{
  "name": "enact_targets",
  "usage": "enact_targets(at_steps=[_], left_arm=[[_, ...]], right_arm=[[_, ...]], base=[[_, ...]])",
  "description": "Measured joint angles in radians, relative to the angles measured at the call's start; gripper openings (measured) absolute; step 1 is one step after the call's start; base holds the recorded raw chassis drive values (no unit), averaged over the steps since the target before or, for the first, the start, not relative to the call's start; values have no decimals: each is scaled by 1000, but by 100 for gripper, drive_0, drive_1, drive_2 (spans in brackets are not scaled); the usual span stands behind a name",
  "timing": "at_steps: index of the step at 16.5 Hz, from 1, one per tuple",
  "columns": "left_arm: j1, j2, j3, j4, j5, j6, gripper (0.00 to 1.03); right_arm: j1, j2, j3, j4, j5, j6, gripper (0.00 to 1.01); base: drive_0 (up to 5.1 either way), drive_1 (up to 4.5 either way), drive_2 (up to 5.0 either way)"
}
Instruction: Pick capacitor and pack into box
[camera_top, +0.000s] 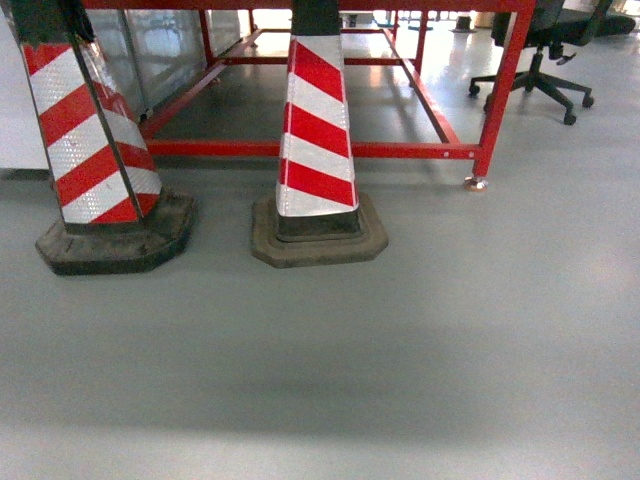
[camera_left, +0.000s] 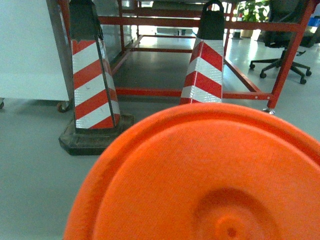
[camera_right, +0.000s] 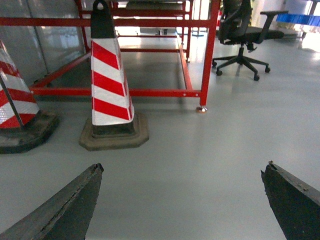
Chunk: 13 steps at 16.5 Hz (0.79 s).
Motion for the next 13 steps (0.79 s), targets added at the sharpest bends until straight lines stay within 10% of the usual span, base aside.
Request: enact_targets(at_steps=[8,13], left_arm=[[0,0,0,1,4,0,43],[0,0,0,0,4,0,43]], right_arm=[[0,0,0,-5,1,0,98],[0,0,0,-5,2,0,98]], base=[[-478,263,263],[4,380,-373]])
